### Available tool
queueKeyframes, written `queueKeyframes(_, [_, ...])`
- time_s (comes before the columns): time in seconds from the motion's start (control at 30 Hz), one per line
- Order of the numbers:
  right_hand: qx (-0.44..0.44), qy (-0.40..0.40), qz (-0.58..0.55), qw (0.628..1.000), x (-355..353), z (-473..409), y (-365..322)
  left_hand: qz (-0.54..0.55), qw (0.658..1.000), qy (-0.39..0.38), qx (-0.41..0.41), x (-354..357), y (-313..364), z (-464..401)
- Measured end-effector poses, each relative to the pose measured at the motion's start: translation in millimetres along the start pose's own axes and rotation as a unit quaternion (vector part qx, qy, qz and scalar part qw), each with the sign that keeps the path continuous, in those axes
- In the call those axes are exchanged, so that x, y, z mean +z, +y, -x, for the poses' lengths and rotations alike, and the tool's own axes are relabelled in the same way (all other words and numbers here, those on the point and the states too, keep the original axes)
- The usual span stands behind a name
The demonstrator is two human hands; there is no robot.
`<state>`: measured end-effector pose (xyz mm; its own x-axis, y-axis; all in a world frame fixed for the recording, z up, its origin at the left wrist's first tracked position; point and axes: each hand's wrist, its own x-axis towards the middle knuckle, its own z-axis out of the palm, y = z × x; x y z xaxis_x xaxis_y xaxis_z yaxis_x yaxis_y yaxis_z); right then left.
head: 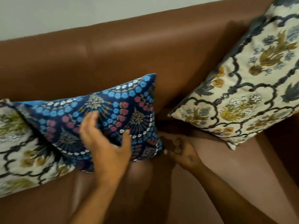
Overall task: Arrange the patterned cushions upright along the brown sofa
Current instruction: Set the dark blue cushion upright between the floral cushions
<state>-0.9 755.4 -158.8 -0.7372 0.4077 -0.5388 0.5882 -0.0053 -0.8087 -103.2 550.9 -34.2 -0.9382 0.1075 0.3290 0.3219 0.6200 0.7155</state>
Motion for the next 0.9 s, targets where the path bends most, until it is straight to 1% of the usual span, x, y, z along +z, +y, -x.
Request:
queueKeyframes(0.07, [-0.015, -0.030, 0.053, 0.998, 17.5, -20.7, -5.0, -0.022, 0.994, 0.054, -0.087, -36.2, -50.1, -17.8])
queueKeyframes(0.1, [-0.012, -0.050, 0.062, 0.997, 25.4, -29.7, -12.1, -0.001, 0.988, 0.067, -0.137, -50.6, -66.6, -31.8])
queueKeyframes(0.13, [-0.016, -0.069, 0.078, 0.994, 33.9, -32.4, -23.2, 0.053, 0.978, 0.071, -0.190, -61.9, -74.3, -47.4])
queueKeyframes(0.17, [-0.018, -0.085, 0.076, 0.993, 42.7, -35.7, -26.7, 0.118, 0.963, 0.065, -0.235, -69.6, -76.6, -62.8])
queueKeyframes(0.2, [-0.013, -0.102, 0.045, 0.994, 49.8, -32.7, -34.2, 0.164, 0.951, 0.049, -0.258, -72.7, -74.9, -76.2])
queueKeyframes(0.23, [-0.001, -0.115, 0.002, 0.993, 58.1, -27.2, -38.2, 0.182, 0.948, 0.025, -0.259, -75.3, -70.7, -88.2])
queueKeyframes(0.3, [0.029, -0.118, -0.080, 0.989, 73.0, -7.4, -38.9, 0.147, 0.968, -0.025, -0.204, -79.2, -56.8, -105.2])
queueKeyframes(0.33, [0.052, -0.105, -0.119, 0.986, 81.0, 4.2, -37.4, 0.127, 0.977, -0.049, -0.163, -80.8, -47.0, -110.0])
queueKeyframes(0.4, [0.120, -0.074, -0.215, 0.966, 97.1, 21.5, -28.2, 0.103, 0.988, -0.094, -0.063, -82.1, -20.4, -117.3])
queueKeyframes(0.47, [0.183, -0.081, -0.296, 0.934, 115.3, 37.4, -25.2, 0.049, 0.990, -0.123, 0.039, -76.3, 6.1, -125.0])
queueKeyframes(0.53, [0.202, -0.102, -0.343, 0.912, 130.6, 46.8, -30.1, -0.028, 0.983, -0.151, 0.097, -63.7, 21.6, -133.2])
queueKeyframes(0.6, [0.221, -0.103, -0.370, 0.896, 141.4, 44.1, -28.9, -0.069, 0.976, -0.181, 0.099, -54.2, 24.5, -138.8])
queueKeyframes(0.7, [0.233, -0.074, -0.366, 0.898, 149.1, 31.4, -24.8, -0.078, 0.974, -0.198, 0.081, -51.5, 15.6, -143.8])
queueKeyframes(0.8, [0.234, -0.063, -0.361, 0.900, 149.4, 22.4, -17.5, -0.088, 0.976, -0.183, 0.079, -57.3, 12.9, -139.8])
queueKeyframes(0.9, [0.233, -0.056, -0.369, 0.898, 149.0, 23.4, -8.9, -0.109, 0.980, -0.141, 0.088, -62.8, 14.6, -130.5])
